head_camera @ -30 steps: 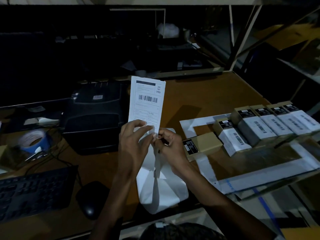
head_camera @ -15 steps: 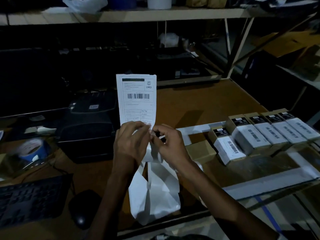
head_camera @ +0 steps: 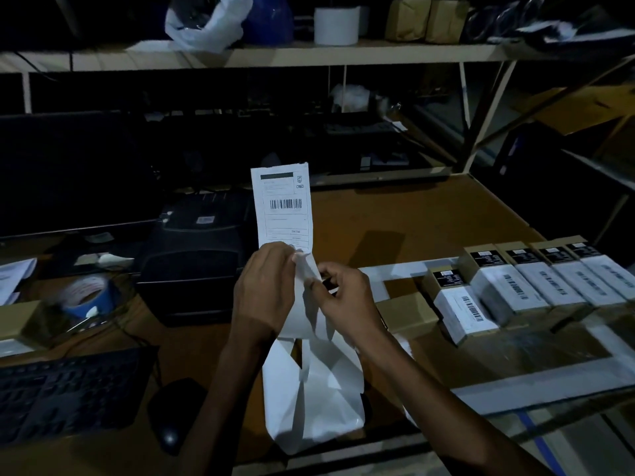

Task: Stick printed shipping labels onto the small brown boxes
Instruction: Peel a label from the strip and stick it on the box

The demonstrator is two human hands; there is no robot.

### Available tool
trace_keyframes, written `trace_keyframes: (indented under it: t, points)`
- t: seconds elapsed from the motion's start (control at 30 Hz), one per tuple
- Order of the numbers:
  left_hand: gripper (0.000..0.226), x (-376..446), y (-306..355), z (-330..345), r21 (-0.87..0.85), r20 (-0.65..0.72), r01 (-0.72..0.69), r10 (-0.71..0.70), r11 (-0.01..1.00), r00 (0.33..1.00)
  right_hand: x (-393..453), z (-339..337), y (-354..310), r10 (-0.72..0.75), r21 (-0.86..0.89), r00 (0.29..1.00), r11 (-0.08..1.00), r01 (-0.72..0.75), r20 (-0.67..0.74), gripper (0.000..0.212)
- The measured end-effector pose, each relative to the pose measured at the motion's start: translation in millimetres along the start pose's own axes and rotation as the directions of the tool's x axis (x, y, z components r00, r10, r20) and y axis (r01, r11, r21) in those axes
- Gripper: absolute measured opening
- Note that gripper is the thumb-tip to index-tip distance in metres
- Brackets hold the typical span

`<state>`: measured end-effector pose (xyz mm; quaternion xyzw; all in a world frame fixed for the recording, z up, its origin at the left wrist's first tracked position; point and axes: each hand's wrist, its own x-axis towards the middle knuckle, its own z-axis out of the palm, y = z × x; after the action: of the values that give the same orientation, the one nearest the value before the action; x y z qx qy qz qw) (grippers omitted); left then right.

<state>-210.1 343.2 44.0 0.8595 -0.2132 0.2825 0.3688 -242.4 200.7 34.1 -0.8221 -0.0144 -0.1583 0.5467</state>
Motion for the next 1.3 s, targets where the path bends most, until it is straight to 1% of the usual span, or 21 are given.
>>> trace_keyframes:
  t: [0.13, 0.2, 0.3, 0.4, 0.5, 0.6, 0.73, 0.9, 1.03, 1.1, 1.17, 1.23, 1.27, 1.3]
  points:
    - [0.015, 13, 3, -6, -0.015, 0.019, 0.206, -0.206, 0.978, 0.978, 4, 2, 7, 0.079, -0.058, 0.997, 0.995, -0.078, 0.010, 0.011]
    - [0.016, 22, 3, -11, 0.002, 0.029, 0.275, -0.275, 0.961, 0.961, 5, 4, 11, 0.097, -0.094, 0.995, 0.991, -0.095, 0.011, 0.011]
    - [0.016, 35, 4, -16, 0.054, 0.035, 0.306, -0.308, 0.950, 0.951, 8, 8, 19, 0.112, -0.162, 0.994, 0.980, -0.112, -0.012, 0.021]
    - [0.014, 47, 3, -18, 0.083, 0.026, 0.316, -0.319, 0.945, 0.947, 12, 12, 26, 0.121, -0.201, 0.993, 0.972, -0.121, -0.013, 0.022]
    - [0.014, 56, 1, -21, 0.068, 0.024, 0.366, -0.368, 0.928, 0.930, 15, 11, 29, 0.135, -0.228, 0.991, 0.964, -0.136, -0.017, 0.021]
    - [0.013, 62, -2, -22, 0.082, -0.001, 0.371, -0.372, 0.925, 0.928, 17, 7, 33, 0.145, -0.246, 0.989, 0.959, -0.140, 0.000, 0.020]
    - [0.013, 69, -4, -26, 0.118, -0.053, 0.374, -0.371, 0.920, 0.927, 19, 4, 41, 0.198, -0.291, 0.980, 0.939, -0.183, 0.025, 0.023]
    - [0.019, 88, -7, -46, 0.124, -0.216, 0.432, -0.401, 0.893, 0.890, 14, 3, 54, 0.308, -0.371, 0.949, 0.890, -0.265, 0.062, 0.018]
    - [0.023, 104, -5, -65, 0.174, -0.329, 0.423, -0.352, 0.889, 0.876, 17, 2, 59, 0.378, -0.415, 0.925, 0.849, -0.328, 0.042, 0.014]
    - [0.027, 110, -2, -73, 0.178, -0.404, 0.439, -0.342, 0.881, 0.849, 19, 1, 63, 0.430, -0.428, 0.902, 0.822, -0.376, 0.033, 0.016]
    - [0.029, 114, 2, -80, 0.175, -0.473, 0.466, -0.341, 0.867, 0.813, 20, 1, 68, 0.470, -0.441, 0.882, 0.798, -0.410, 0.030, 0.014]
    - [0.029, 115, 5, -83, 0.171, -0.506, 0.467, -0.329, 0.868, 0.797, 23, 4, 75, 0.468, -0.419, 0.883, 0.807, -0.416, 0.025, 0.016]
    - [0.030, 113, 7, -83, 0.170, -0.509, 0.457, -0.319, 0.873, 0.799, 25, 6, 76, 0.450, -0.379, 0.892, 0.832, -0.405, 0.035, 0.013]
    - [0.031, 111, 8, -81, 0.169, -0.509, 0.443, -0.307, 0.880, 0.804, 28, 8, 76, 0.431, -0.323, 0.901, 0.861, -0.393, 0.053, 0.018]
